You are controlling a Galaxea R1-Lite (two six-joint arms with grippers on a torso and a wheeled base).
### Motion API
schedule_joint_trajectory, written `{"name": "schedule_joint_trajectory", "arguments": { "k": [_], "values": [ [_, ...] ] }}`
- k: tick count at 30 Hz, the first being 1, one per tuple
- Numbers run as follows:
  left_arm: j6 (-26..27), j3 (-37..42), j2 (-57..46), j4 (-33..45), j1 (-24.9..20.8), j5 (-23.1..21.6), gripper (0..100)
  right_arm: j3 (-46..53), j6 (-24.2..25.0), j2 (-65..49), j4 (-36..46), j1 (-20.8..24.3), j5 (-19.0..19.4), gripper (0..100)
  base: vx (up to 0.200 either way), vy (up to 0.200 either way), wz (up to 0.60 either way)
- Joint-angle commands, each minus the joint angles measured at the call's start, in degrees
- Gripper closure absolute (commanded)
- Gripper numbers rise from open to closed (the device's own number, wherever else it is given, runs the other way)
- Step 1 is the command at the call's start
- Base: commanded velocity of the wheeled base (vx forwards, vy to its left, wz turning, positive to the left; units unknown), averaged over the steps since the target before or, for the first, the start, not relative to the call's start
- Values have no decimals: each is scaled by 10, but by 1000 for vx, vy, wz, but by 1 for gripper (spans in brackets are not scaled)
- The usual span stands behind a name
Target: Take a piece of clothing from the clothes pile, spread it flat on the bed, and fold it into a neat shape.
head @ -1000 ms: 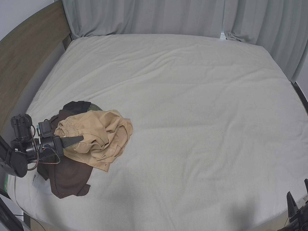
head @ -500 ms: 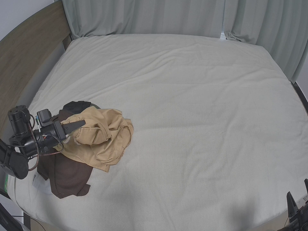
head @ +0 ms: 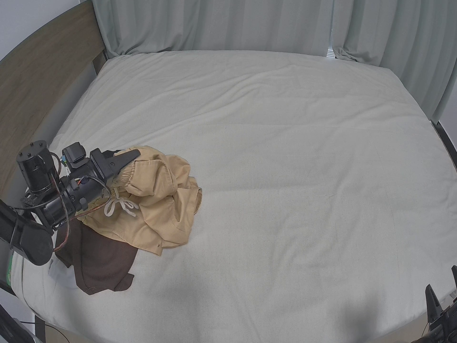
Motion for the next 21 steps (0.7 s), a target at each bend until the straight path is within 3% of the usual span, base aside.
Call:
{"name": "schedule_joint_trajectory", "arguments": {
  "k": [1,21],
  "values": [
    [-11,-8,-1,0,-20,15,100,10,0,-9,0,0,0,0,0,0,0],
    [-90,-18,-45,7,-101,98,100,9,0,-9,0,0,0,0,0,0,0]
  ]
}}
